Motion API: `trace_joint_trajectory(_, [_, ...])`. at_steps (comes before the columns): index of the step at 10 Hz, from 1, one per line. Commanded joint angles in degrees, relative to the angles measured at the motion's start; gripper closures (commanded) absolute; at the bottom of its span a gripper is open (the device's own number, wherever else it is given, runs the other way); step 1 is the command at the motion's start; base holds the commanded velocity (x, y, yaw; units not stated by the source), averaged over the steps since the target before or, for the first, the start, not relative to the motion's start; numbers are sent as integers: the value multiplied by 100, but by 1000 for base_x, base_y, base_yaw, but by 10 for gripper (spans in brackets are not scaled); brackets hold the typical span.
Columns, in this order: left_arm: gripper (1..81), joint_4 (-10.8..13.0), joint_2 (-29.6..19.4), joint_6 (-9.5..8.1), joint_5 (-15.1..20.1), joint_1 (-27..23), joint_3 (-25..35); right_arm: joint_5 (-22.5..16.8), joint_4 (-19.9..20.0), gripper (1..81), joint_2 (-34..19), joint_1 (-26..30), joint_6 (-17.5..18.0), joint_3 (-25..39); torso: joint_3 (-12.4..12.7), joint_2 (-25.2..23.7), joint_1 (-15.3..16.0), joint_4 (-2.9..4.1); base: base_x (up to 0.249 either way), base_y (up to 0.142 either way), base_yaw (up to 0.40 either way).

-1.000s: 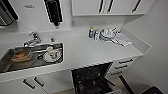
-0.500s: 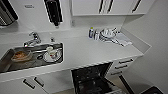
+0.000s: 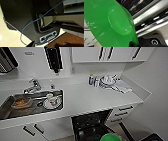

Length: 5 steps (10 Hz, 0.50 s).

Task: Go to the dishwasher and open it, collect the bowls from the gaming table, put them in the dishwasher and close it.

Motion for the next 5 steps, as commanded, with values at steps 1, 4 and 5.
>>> trace_joint_trajectory(1, [10, -2, 224, 26, 277, 101, -345, -545, -2, 811, 79, 897, 65, -190, 0, 0, 0, 0, 0, 0, 0])
trace_joint_trajectory(4, [10, -11, 374, 17, 286, 163, -583, -896, -2, 811, 448, 1566, 205, -419, 0, 0, 0, 0, 0, 0, 0])
trace_joint_trajectory(5, [10, -11, 374, 0, 294, 171, -583, -992, -2, 811, 492, 1837, 292, -410, 0, 0, 0, 0, 0, 0, 0])
